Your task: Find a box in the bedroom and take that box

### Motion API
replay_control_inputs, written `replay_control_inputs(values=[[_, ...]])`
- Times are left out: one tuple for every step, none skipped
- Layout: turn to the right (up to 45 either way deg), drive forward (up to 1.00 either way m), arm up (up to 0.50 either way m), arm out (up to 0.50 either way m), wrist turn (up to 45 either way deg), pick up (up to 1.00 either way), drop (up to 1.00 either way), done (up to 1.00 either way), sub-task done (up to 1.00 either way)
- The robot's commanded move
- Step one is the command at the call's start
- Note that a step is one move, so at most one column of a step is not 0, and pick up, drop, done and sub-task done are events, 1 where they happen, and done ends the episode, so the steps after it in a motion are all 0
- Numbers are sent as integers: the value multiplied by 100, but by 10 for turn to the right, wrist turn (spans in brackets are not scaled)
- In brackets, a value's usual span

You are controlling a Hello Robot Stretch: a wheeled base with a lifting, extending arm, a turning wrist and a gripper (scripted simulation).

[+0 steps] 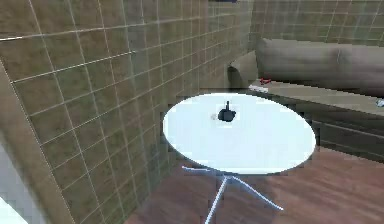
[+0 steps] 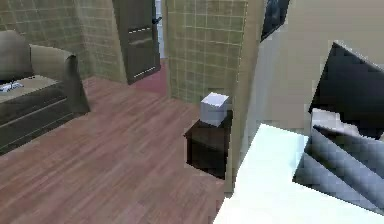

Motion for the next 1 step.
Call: replay_control_inputs(values=[[450, 0, 0, 0, 0, 0, 0, 0, 0]])
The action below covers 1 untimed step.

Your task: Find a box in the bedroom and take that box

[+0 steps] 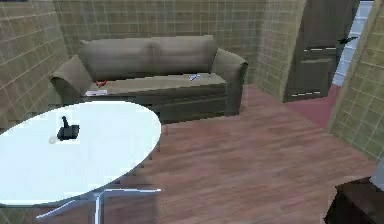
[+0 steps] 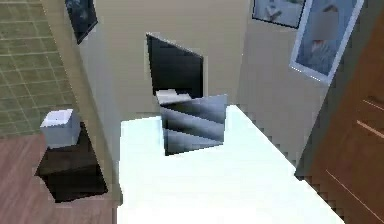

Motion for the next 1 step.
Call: replay_control_inputs(values=[[90, 0, 0, 0, 0, 0, 0, 0, 0]])
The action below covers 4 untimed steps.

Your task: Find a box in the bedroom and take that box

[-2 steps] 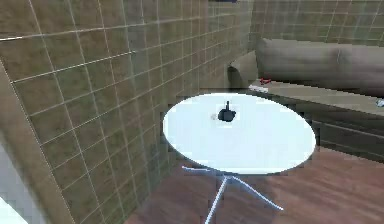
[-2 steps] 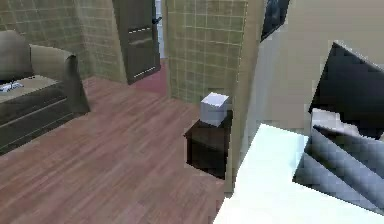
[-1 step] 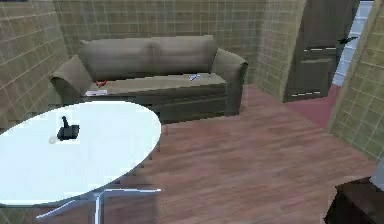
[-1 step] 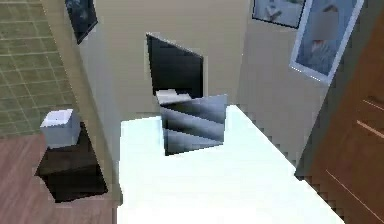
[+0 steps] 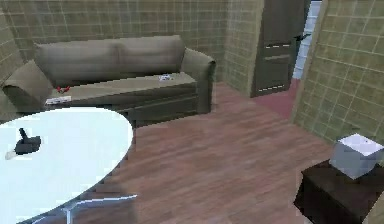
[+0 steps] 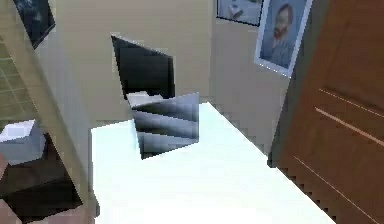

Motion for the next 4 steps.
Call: replay_control_inputs(values=[[0, 100, 0, 0, 0, 0, 0, 0, 0], [390, 0, 0, 0, 0, 0, 0, 0, 0], [0, 50, 0, 0, 0, 0, 0, 0, 0], [240, 0, 0, 0, 0, 0, 0, 0, 0]])
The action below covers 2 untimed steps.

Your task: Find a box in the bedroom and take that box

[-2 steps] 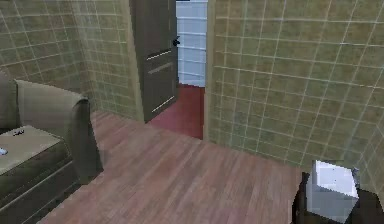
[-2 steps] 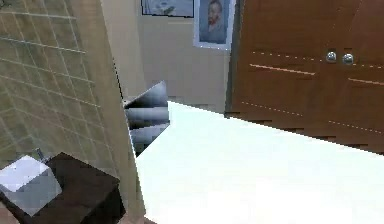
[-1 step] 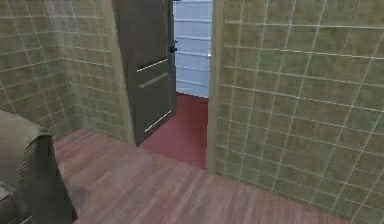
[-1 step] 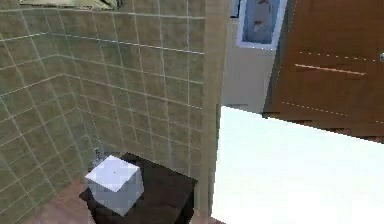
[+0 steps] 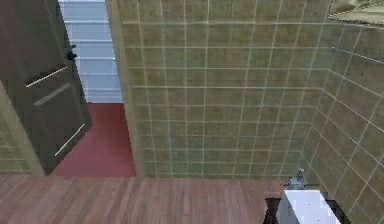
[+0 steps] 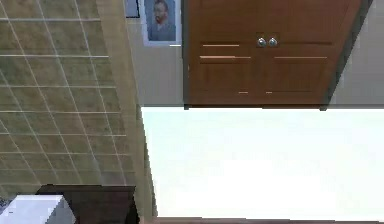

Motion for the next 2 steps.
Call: replay_control_inputs(values=[[0, 5, 0, 0, 0, 0, 0, 0, 0], [0, 10, 0, 0, 0, 0, 0, 0, 0]])
